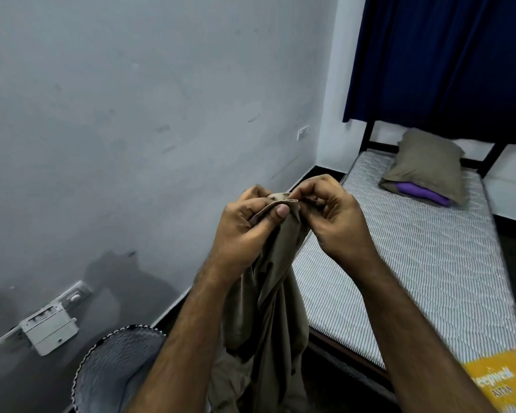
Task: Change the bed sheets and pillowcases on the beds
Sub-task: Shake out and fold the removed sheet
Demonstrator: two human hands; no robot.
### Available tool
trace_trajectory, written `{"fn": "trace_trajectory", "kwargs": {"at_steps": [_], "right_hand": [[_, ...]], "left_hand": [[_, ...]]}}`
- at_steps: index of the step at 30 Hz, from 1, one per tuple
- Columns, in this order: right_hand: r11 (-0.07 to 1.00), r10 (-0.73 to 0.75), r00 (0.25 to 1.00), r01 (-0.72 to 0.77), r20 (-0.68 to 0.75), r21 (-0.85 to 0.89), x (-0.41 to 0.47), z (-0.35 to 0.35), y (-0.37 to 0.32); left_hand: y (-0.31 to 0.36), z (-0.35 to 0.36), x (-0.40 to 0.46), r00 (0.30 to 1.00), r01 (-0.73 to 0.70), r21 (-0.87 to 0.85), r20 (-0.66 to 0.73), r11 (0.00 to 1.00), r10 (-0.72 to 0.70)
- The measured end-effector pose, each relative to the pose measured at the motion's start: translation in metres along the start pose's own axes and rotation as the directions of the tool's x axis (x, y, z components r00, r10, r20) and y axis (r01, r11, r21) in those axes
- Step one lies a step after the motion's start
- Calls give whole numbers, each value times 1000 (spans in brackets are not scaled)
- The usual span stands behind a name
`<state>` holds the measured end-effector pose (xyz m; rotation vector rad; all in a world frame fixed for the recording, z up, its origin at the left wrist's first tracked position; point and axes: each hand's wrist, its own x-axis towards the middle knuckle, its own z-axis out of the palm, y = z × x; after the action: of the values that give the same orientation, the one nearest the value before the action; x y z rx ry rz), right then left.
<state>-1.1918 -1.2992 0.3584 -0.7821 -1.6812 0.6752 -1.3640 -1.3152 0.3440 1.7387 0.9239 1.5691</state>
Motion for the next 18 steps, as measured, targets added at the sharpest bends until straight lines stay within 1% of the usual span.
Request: {"fn": "trace_trajectory", "kwargs": {"at_steps": [3, 5, 8, 11, 14, 16, 18], "right_hand": [[998, 54, 998, -53, -43, 27, 2, 2, 4], [995, 101, 993, -99, -62, 32, 1, 2, 8], [992, 77, 993, -85, -85, -91, 0, 2, 7], [962, -51, 996, 30, -67, -272, 2, -1, 2], [934, -92, 996, 87, 2, -347, 3, -3, -1], [923, -79, 997, 72, -3, -379, 3, -3, 1], [923, -35, 999, 27, -13, -385, 3, -5, 5]], "left_hand": [[2, 0, 1, 997, -33, 62, -62, 998, 37], [4, 0, 2, 992, -86, 132, -81, 987, 98], [3, 0, 2, 974, -186, 331, -65, 925, 219], [1, -1, 3, 959, -238, 488, -18, 840, 282], [-2, -1, 3, 959, -225, 551, -20, 803, 283], [-2, -1, 4, 962, -212, 554, -28, 805, 272], [-1, 0, 4, 963, -224, 543, -2, 810, 268]]}}
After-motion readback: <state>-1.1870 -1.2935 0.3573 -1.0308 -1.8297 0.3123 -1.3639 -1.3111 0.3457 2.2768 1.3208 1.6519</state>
